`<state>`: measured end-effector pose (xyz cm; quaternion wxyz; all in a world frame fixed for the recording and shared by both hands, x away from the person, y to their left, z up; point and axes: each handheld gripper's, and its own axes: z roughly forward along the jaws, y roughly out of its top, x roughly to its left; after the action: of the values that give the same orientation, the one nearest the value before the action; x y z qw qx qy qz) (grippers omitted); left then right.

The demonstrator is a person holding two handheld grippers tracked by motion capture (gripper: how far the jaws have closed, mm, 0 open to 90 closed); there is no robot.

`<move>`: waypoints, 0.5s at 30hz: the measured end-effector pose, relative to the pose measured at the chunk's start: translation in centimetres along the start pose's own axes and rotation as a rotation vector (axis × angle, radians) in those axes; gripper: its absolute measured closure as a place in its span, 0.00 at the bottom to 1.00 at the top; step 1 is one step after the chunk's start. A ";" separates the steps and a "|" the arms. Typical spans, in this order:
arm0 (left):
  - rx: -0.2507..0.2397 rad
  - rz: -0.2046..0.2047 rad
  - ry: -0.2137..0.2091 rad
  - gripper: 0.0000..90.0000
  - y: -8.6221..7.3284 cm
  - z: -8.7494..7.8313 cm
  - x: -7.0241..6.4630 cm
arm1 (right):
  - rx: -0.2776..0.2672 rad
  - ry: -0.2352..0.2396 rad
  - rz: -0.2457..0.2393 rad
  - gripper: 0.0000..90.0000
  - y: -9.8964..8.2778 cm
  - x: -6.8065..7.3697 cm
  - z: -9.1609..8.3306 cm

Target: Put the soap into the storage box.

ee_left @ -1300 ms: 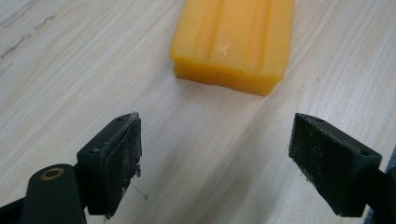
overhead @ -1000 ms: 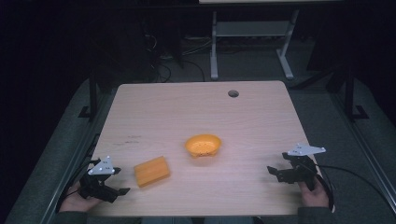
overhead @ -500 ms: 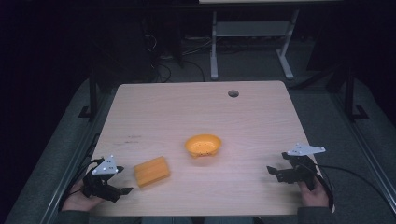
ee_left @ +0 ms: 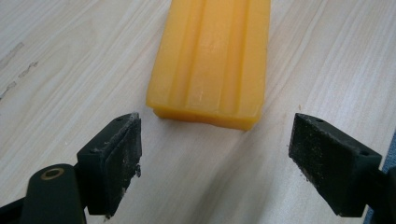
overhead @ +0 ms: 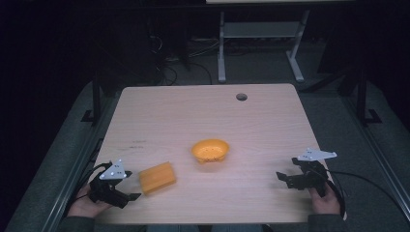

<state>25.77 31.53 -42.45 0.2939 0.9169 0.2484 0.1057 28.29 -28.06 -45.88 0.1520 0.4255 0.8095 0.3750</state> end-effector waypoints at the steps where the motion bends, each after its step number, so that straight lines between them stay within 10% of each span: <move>1: 0.001 0.001 -0.002 0.18 0.1 0.0 0.0 | 0.003 0.001 0.000 0.16 0.0 0.0 0.0; 15: -0.010 0.014 0.005 0.18 0.5 -0.1 -0.1 | 0.001 0.001 0.000 0.16 0.0 0.0 0.0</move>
<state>25.90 31.14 -42.08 0.2971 0.9169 0.2420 0.1115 28.30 -28.05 -45.87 0.1513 0.4252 0.8098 0.3750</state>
